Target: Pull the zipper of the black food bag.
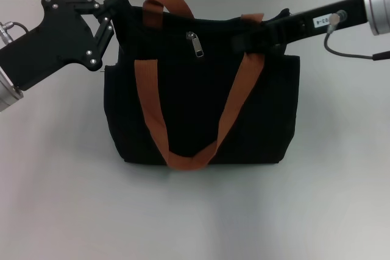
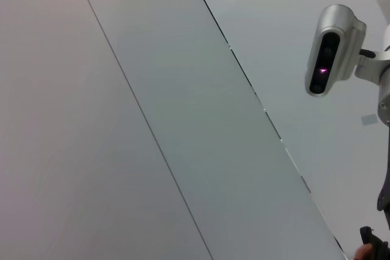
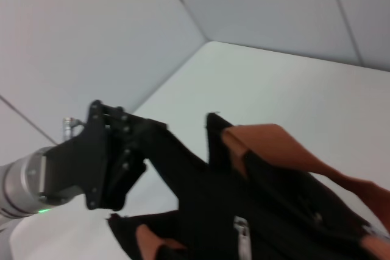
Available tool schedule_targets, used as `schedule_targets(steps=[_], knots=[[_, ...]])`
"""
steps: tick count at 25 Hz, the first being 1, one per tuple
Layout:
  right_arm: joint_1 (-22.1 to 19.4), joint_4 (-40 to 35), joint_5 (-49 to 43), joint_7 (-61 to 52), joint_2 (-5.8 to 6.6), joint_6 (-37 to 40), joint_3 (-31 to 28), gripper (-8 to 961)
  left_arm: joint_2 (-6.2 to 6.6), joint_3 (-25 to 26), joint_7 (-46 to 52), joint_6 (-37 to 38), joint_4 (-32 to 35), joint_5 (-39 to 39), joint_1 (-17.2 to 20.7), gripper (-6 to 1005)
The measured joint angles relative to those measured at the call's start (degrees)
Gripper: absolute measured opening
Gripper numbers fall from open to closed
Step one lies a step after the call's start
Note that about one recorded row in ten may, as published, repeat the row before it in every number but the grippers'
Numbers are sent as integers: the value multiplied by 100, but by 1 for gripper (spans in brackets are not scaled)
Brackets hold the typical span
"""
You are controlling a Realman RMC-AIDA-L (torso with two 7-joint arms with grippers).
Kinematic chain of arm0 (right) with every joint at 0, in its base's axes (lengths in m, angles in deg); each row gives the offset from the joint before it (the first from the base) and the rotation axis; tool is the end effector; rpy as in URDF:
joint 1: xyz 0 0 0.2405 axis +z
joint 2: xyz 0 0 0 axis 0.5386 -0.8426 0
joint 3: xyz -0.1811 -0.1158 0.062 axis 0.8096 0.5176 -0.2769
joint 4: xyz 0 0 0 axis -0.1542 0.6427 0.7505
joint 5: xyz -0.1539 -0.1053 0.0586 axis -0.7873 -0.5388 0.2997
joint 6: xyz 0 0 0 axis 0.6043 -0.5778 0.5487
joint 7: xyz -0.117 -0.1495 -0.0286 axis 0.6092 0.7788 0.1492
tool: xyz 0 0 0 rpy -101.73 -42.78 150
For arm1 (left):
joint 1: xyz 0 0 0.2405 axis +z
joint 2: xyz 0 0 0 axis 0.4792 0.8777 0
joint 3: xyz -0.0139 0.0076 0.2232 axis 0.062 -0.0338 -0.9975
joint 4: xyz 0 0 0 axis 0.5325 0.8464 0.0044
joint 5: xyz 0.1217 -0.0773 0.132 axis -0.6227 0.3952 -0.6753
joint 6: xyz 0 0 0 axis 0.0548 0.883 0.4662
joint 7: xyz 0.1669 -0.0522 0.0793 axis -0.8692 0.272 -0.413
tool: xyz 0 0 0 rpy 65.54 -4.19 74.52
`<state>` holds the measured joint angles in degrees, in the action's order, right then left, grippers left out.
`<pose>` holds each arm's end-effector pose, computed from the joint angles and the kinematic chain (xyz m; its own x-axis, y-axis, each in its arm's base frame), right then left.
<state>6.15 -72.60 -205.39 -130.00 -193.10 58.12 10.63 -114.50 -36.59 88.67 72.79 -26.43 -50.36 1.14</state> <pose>0.0917 0.3511 -0.0093 0.6846 -0.6726 -0.2812 -0.7037 -0.7103 -0.0143 -0.1901 0.3281 0.0226 0.7275 -0.4571 0.5116 0.0851 -0.6798 -0.7284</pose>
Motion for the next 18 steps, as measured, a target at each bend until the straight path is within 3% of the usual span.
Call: schedule_targets(steps=[13,15,18], knots=[[787,950,174,46,56,-69,42,51,-13,0,0,38,-16,59,-37,29],[851,1021,168,47,63,-82,42,250,-12,0,0,45,-26,65,-37,29],[903,1036,133,48,65,-145,41,263,-10,0,0,49,-31,66,-37,29]])
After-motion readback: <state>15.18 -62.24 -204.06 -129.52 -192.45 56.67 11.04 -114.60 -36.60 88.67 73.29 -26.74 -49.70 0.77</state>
